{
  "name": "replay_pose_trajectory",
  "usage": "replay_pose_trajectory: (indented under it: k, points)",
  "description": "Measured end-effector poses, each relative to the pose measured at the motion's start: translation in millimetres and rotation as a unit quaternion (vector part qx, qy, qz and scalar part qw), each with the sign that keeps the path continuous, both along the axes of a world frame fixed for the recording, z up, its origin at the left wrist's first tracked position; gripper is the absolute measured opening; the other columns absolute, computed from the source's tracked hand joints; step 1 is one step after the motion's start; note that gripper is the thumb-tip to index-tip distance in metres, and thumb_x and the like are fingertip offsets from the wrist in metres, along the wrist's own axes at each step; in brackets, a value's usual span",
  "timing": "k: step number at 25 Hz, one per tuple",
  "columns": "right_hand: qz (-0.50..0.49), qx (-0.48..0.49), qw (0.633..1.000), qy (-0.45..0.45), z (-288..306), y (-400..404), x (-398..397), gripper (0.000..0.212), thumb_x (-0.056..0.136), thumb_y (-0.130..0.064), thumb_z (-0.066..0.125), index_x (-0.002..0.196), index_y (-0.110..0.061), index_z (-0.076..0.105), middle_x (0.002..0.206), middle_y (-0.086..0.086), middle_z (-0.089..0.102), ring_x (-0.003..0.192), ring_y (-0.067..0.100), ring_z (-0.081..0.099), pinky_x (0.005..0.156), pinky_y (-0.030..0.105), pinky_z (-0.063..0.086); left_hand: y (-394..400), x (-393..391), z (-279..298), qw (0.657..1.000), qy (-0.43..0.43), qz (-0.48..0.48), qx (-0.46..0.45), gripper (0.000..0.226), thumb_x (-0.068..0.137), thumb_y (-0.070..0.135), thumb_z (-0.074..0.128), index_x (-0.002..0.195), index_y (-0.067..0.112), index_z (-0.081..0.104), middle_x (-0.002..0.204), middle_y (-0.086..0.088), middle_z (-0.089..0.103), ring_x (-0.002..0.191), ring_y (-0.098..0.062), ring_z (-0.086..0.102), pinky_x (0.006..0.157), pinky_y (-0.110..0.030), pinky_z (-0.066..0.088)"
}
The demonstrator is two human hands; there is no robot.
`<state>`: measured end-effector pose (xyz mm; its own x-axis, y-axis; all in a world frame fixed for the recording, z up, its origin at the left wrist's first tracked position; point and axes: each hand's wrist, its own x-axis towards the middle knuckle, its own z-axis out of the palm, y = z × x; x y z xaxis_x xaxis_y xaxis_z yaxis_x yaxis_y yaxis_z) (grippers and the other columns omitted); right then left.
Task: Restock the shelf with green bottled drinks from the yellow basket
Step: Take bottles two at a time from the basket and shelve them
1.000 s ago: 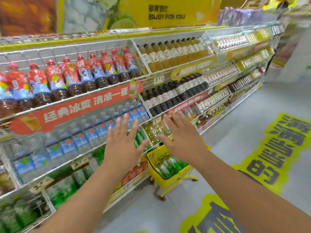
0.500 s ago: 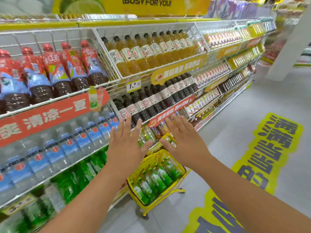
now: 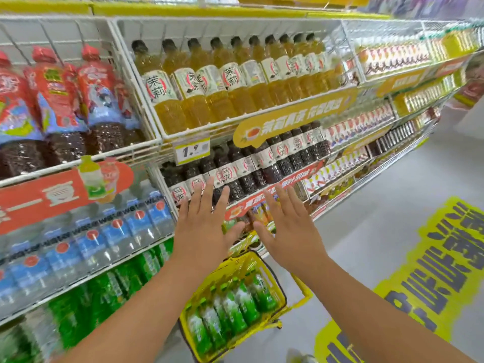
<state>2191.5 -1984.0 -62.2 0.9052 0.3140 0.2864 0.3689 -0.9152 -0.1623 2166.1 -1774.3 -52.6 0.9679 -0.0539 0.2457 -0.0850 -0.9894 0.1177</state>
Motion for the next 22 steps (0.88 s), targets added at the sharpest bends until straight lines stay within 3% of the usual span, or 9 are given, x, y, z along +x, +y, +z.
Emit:
replay_pose_trajectory:
  k: [5,8,11,17,22]
  points:
    - [0.069,-0.011,0.997,0.027,-17.8,-29.1,74.7,0.078,0.1,-0.067,0.019,0.164,-0.024,0.013,0.172,0.003,0.004,0.158,0.026,-0.003,0.127,0.051,0.013,-35.2,43.2,-27.6,0.996,0.004,0.086,0.001,0.084,0.093,0.074,0.017,0.163,0.029,0.007,0.17,-0.006,-0.008,0.157,-0.028,-0.008,0.125,-0.051,0.0]
    - [0.133,-0.035,0.99,0.021,-28.6,-50.4,120.7,0.078,0.1,-0.065,0.023,0.164,-0.022,0.015,0.172,0.004,0.008,0.158,0.026,-0.001,0.126,0.05,0.019,-65.6,62.0,-41.5,0.987,0.003,0.159,-0.012,0.082,0.094,0.073,0.017,0.163,0.031,0.002,0.17,-0.004,-0.011,0.157,-0.026,-0.008,0.125,-0.05,0.0]
    - [0.175,-0.048,0.983,0.04,-46.9,-63.8,151.8,0.078,0.1,-0.065,0.022,0.164,-0.022,0.016,0.171,0.006,0.011,0.158,0.026,0.001,0.126,0.049,0.019,-88.9,67.7,-55.8,0.974,0.008,0.224,-0.041,0.08,0.095,0.071,0.021,0.163,0.029,0.011,0.171,-0.006,0.0,0.157,-0.028,0.002,0.124,-0.051,0.006]
    - [0.248,-0.055,0.963,0.093,-95.8,-72.0,167.6,0.076,0.101,-0.061,0.032,0.164,-0.022,0.013,0.172,0.005,0.007,0.158,0.029,-0.001,0.127,0.05,0.013,-104.3,58.6,-104.0,0.951,0.052,0.303,-0.03,0.079,0.097,0.067,0.028,0.162,0.025,0.018,0.17,-0.013,0.004,0.156,-0.035,0.008,0.124,-0.057,0.016]
    - [0.254,-0.077,0.955,0.135,-169.6,-65.6,163.6,0.078,0.1,-0.062,0.025,0.164,-0.018,0.013,0.171,0.011,0.009,0.158,0.031,-0.001,0.125,0.053,0.017,-107.7,53.6,-169.2,0.937,0.121,0.326,-0.047,0.08,0.095,0.067,0.022,0.163,0.026,0.013,0.17,-0.012,0.001,0.156,-0.035,0.008,0.124,-0.056,0.015]
